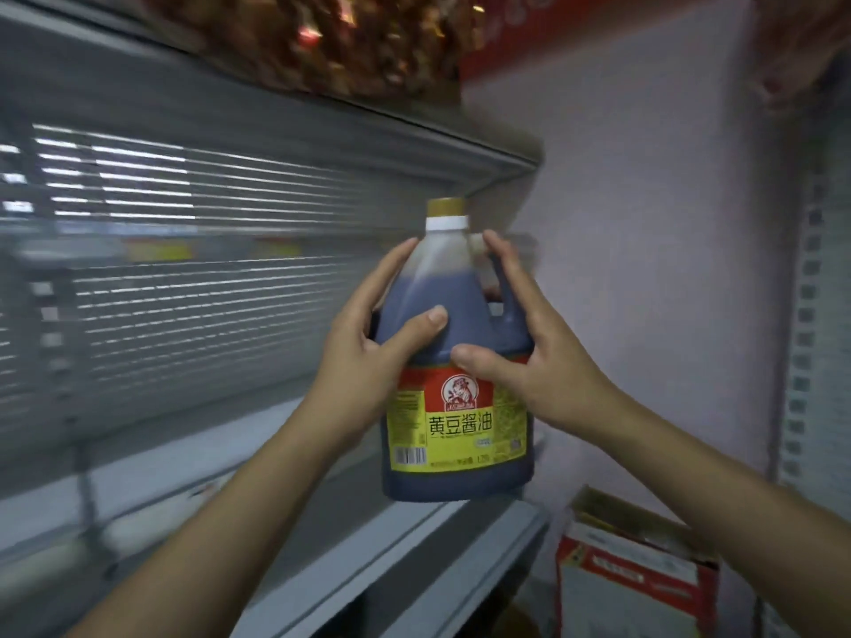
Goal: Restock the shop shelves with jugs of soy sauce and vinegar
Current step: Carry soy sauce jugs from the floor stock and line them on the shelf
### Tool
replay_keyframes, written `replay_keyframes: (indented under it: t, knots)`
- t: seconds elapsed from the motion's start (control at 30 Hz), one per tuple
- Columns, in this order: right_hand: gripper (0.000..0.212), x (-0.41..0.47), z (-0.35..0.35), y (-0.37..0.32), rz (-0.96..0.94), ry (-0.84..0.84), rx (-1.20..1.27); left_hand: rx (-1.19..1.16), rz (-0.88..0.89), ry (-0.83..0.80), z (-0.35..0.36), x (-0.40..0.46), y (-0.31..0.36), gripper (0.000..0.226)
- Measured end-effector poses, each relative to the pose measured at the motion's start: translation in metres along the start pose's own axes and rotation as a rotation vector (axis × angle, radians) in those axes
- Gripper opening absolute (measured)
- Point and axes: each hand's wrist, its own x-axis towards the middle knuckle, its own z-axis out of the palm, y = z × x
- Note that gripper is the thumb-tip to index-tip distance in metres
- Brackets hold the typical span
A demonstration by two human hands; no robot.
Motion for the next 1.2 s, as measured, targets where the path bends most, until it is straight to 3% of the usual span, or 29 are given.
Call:
replay_keyframes:
  t: [0.17,0.43,0.63,0.9,1.2]
  knots:
    - [0.093,0.020,0.099,-0.067,-0.128,-0.178,0.176,0.165,-0.026,0.190,-0.086,-0.069,0.098,0.061]
    - [0.087,0.015,0.313,-0.183,-0.257,-0.474,0.493,0.446,-0.098,0.538,-0.226,-0.221,0.241,0.060]
    - [0.088,-0.011,0.466,-0.257,-0.265,-0.583,0.608,0.582,-0.133,0.665,-0.332,-0.325,0.315,0.054]
    - [0.089,-0.020,0.617,-0.313,-0.235,-0.586,0.625,0.729,-0.155,0.665,-0.467,-0.395,0.362,0.057]
    - [0.087,0.019,0.701,-0.280,-0.208,-0.570,0.534,0.649,-0.210,0.660,-0.561,-0.388,0.327,0.057]
